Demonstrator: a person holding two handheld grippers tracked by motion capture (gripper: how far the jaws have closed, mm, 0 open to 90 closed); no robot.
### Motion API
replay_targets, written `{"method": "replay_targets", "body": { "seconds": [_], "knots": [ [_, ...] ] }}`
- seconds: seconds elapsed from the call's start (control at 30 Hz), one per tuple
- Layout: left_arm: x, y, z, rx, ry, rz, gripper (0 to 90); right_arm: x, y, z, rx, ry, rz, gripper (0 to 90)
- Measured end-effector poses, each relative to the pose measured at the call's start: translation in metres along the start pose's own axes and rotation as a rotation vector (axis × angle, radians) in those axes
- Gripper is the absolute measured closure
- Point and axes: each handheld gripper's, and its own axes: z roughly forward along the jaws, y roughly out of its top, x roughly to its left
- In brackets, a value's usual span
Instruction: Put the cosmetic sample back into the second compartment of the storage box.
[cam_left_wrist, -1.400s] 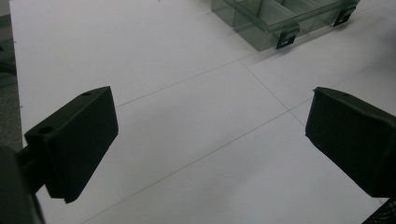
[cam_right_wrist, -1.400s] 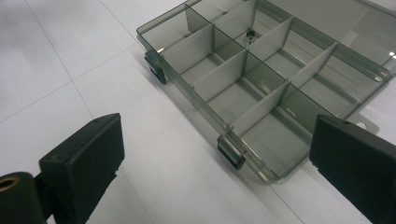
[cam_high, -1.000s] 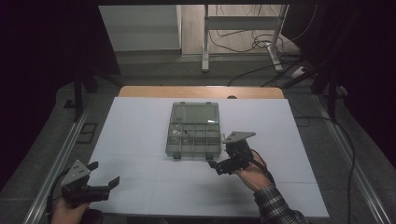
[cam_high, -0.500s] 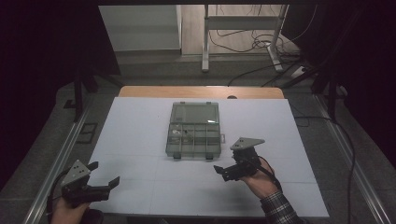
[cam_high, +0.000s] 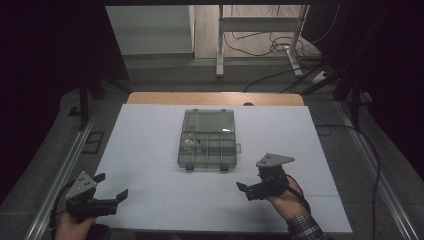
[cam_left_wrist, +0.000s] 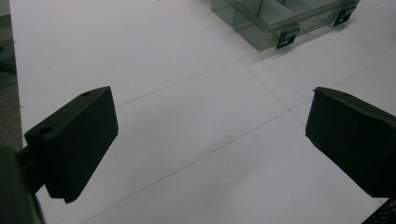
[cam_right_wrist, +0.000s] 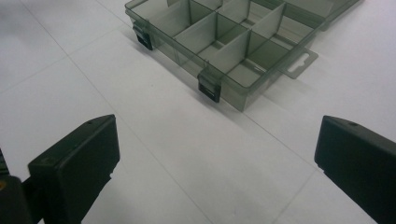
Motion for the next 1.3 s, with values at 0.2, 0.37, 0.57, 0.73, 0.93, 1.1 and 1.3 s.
{"method": "replay_targets", "body": {
  "seconds": [0.2,0.37,0.57,0.73,0.93,1.1,1.3],
  "knots": [
    [0.000,0.000,0.000,-0.001,-0.001,-0.003,2.6,0.000,-0.007,-0.009,0.001,-0.016,-0.006,0.0],
    [0.000,0.000,0.000,-0.001,-0.001,-0.004,2.6,-0.001,-0.013,-0.018,-0.008,-0.021,0.005,0.0],
    [0.000,0.000,0.000,-0.001,-0.001,-0.005,2.6,-0.003,-0.019,-0.028,-0.017,-0.038,0.020,0.0],
    [0.000,0.000,0.000,-0.001,0.000,-0.006,2.6,-0.006,-0.026,-0.036,-0.023,-0.060,0.035,0.0],
    [0.001,0.000,0.000,-0.001,-0.001,-0.007,2.6,-0.010,-0.033,-0.044,-0.028,-0.089,0.050,0.0],
    [0.001,0.000,0.000,-0.001,-0.001,-0.007,2.6,-0.013,-0.039,-0.053,-0.044,-0.109,0.064,0.0],
    [0.001,0.000,0.000,0.000,-0.001,-0.010,2.6,-0.015,-0.045,-0.061,-0.046,-0.130,0.069,0.0]
  ]
}}
